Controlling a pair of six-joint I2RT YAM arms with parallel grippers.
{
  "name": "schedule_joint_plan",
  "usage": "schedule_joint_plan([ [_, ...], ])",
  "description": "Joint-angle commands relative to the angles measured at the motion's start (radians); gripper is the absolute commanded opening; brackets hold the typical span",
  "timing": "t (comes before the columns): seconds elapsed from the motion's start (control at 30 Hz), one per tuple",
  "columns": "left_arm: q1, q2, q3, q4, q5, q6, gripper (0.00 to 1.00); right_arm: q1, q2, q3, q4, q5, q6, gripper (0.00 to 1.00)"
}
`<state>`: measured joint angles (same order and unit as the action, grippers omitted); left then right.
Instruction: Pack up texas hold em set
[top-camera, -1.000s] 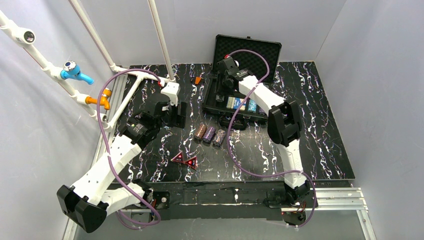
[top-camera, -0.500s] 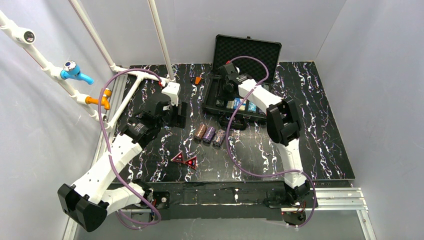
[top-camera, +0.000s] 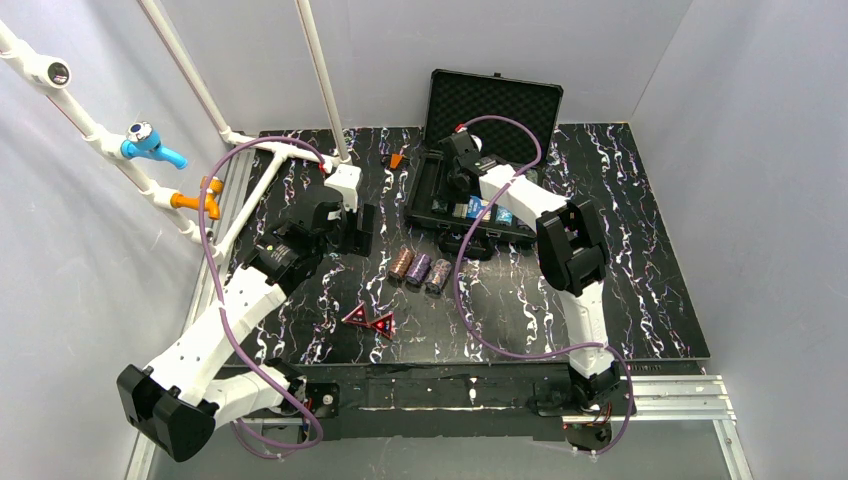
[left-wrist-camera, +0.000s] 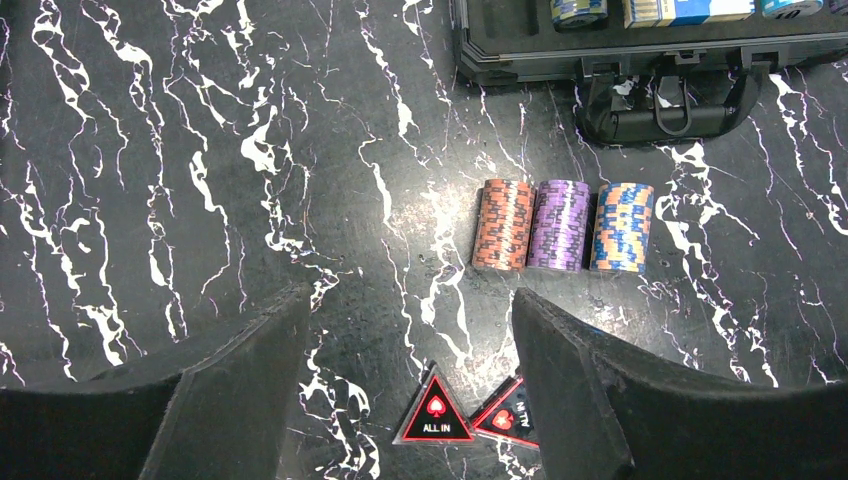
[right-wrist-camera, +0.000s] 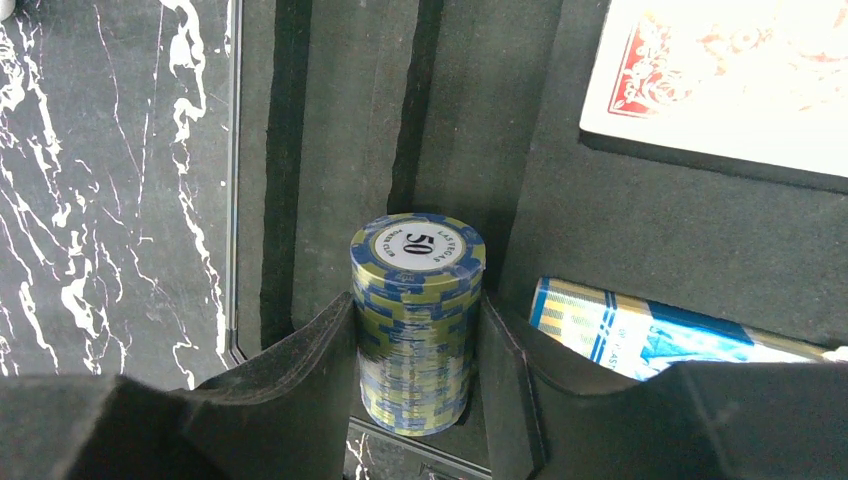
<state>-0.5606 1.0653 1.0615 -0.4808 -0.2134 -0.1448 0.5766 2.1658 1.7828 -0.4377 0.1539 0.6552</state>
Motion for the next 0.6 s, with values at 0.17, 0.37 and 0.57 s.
schedule_joint_plan([
  [0.17, -0.005, 0.003, 0.005, -0.023, -0.025, 0.011, 0.72, 0.05, -0.036, -0.093, -0.199, -0.034, 0.031, 0.01],
  [0.37, -0.005, 0.005, 0.008, -0.024, -0.023, 0.011, 0.72, 0.061, -0.059, -0.111, -0.203, -0.026, 0.011, 0.13],
  [0.57, -0.005, 0.003, 0.003, -0.02, -0.012, 0.014, 0.72, 0.066, -0.093, -0.1, -0.219, 0.006, -0.016, 0.4],
])
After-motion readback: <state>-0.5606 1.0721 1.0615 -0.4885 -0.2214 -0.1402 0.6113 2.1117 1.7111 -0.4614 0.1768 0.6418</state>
